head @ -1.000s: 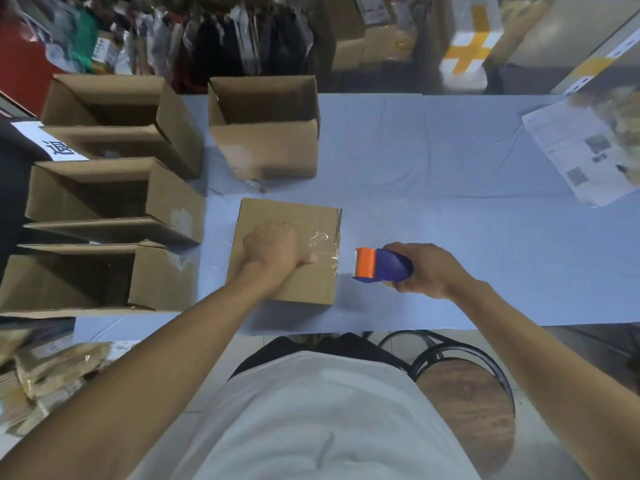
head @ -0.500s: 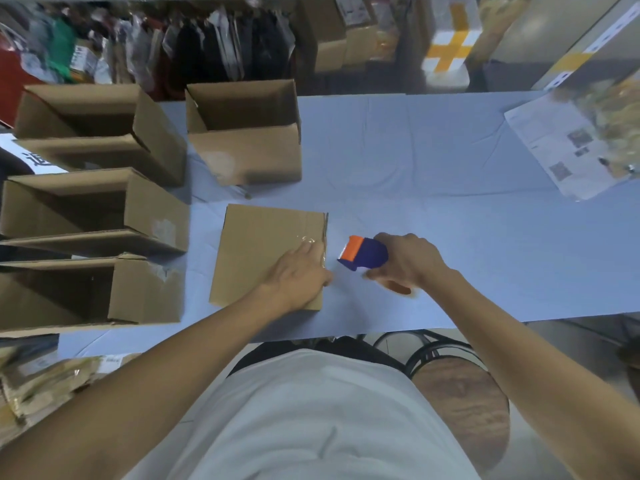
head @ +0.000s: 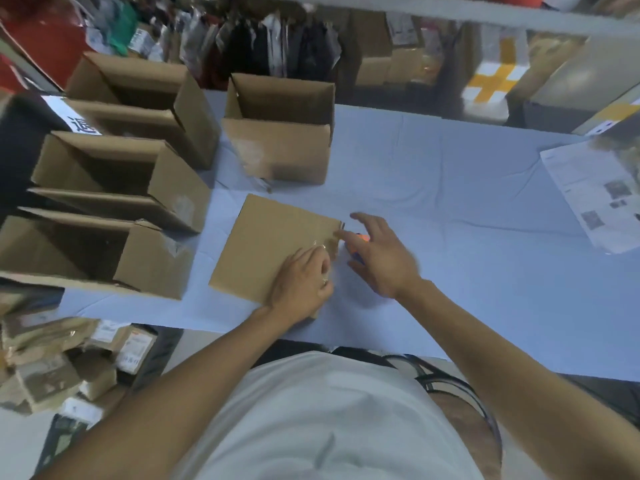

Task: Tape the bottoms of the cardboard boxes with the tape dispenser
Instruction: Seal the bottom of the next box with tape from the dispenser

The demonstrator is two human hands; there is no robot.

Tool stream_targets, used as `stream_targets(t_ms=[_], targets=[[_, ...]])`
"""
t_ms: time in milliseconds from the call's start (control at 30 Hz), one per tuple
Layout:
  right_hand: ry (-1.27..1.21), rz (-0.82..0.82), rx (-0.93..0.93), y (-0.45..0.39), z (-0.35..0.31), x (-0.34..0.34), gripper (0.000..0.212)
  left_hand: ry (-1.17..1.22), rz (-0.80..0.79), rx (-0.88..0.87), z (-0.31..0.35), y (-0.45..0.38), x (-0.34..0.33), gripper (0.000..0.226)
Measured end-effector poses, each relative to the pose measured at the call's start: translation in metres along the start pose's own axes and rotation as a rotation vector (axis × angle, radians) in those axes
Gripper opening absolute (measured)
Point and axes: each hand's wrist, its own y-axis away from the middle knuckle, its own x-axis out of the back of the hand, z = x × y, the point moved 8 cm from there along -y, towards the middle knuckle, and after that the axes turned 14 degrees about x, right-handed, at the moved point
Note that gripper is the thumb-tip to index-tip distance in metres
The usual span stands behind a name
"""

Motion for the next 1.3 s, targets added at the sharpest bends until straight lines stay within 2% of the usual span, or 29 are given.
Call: stream_targets(t_ms=[67, 133, 233, 300, 400, 467, 533, 567, 667, 733, 833, 1000, 1133, 1233, 1300], targets=[[-0.004, -0.147, 0.253, -0.029, -0.018, -0.001, 0.059, 0.010, -0.027, 0.003, -0.007, 0.003, 0.000, 0.025], [-0.044, -0.216, 0.406, -0.048, -0.037, -0.003, 0.045, 0.017, -0.040, 0.012, -0.015, 0.009, 0.004, 0.026], [-0.091, -0.103, 0.564, -0.053, -0.059, -0.002, 0.021, 0.064, -0.017, 0.062, -0.035, 0.015, 0.017, 0.023], [-0.168, 0.012, 0.574, -0.051, -0.065, 0.007, 0.014, 0.067, 0.028, 0.085, -0.043, 0.022, 0.032, 0.021], [-0.276, 0.144, 0.493, -0.057, -0.069, 0.026, 0.015, -0.042, 0.198, 0.072, -0.040, 0.036, 0.066, 0.020], [-0.345, 0.195, 0.446, -0.062, -0.077, 0.047, 0.013, -0.079, 0.312, 0.123, -0.037, 0.042, 0.094, 0.022], [-0.365, 0.254, 0.419, -0.065, -0.089, 0.071, 0.014, -0.066, 0.382, 0.157, -0.034, 0.041, 0.122, 0.024], [-0.389, 0.256, 0.372, -0.067, -0.091, 0.080, 0.014, -0.017, 0.392, 0.174, -0.034, 0.038, 0.133, 0.016], [-0.527, 0.153, 0.143, -0.075, -0.085, 0.086, 0.010, 0.193, 0.309, 0.178, -0.035, 0.023, 0.147, 0.008], [-0.501, 0.123, 0.070, -0.075, -0.081, 0.086, 0.012, 0.266, 0.208, 0.160, -0.034, 0.013, 0.143, 0.007], [-0.450, 0.125, 0.005, -0.071, -0.076, 0.080, 0.016, 0.207, 0.114, 0.193, -0.040, -0.001, 0.131, 0.009], [-0.614, 0.023, -0.141, -0.062, -0.057, 0.053, 0.005, 0.178, 0.063, 0.239, -0.050, -0.009, 0.114, 0.019], [-0.668, 0.065, -0.232, -0.057, -0.048, 0.044, 0.015, 0.254, -0.034, 0.264, -0.057, -0.012, 0.105, 0.013], [-0.666, 0.080, -0.249, -0.057, -0.052, 0.041, 0.009, 0.227, 0.000, 0.261, -0.059, -0.015, 0.105, 0.033], [-0.640, 0.005, -0.254, -0.055, -0.053, 0.038, 0.014, 0.222, 0.028, 0.248, -0.057, -0.013, 0.107, 0.034]])
